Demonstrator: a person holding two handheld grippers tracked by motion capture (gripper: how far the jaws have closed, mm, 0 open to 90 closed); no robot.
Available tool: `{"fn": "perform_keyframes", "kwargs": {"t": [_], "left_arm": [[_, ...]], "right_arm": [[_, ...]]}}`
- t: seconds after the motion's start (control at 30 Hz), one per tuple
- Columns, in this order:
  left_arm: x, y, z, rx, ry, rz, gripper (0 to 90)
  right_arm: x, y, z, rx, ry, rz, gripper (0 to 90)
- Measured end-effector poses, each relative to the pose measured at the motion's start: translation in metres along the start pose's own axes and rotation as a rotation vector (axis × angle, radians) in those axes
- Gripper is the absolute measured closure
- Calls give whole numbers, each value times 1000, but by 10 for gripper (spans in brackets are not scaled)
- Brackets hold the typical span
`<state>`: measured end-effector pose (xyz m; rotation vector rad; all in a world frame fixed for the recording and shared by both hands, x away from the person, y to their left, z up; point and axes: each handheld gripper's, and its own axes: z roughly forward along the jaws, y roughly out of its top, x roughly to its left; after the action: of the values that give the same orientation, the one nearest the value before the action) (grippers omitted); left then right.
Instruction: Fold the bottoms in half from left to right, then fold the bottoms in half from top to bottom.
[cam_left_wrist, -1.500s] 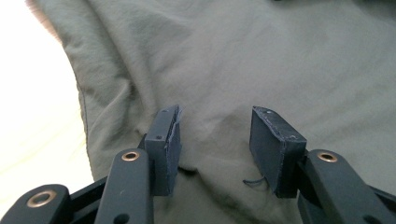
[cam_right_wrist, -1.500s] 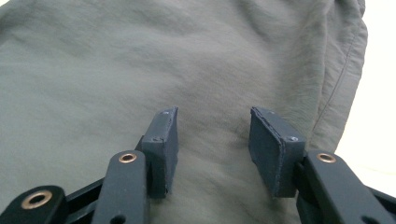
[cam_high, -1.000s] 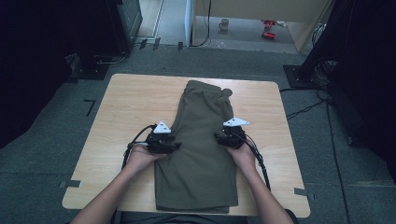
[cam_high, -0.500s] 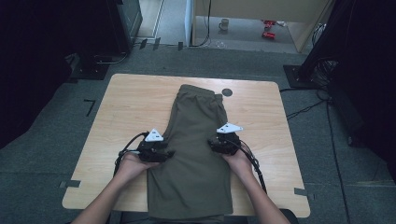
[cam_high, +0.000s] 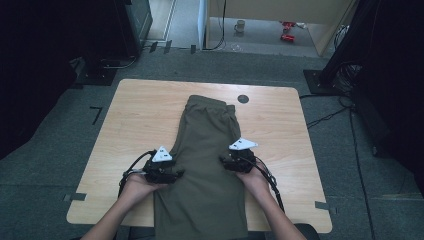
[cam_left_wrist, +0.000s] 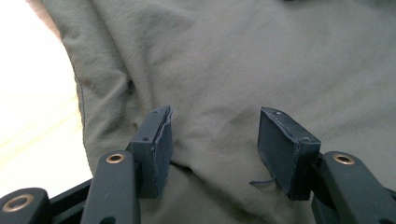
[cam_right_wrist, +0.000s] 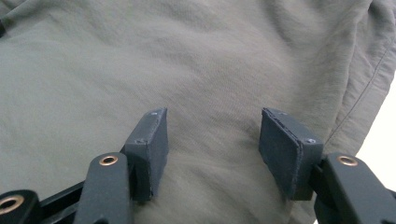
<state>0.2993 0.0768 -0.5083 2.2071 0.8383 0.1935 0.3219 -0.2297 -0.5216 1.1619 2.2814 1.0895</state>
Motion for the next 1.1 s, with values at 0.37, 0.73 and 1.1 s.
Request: {"fn": "perform_keyframes", "kwargs": {"t": [0.37,0.73,1.1], "left_arm": [[-13,-14,-15,18,-21,-33,442],[-20,-22,-24,31,-26,-34,431],[-6,-14,-29,-41,5,-59,403]], "right_arm": [[16,-7,-9,13,28,-28,412],[28,-12,-16,26,52,-50,406],[28,-5,-18,41,41,-44,410]]}}
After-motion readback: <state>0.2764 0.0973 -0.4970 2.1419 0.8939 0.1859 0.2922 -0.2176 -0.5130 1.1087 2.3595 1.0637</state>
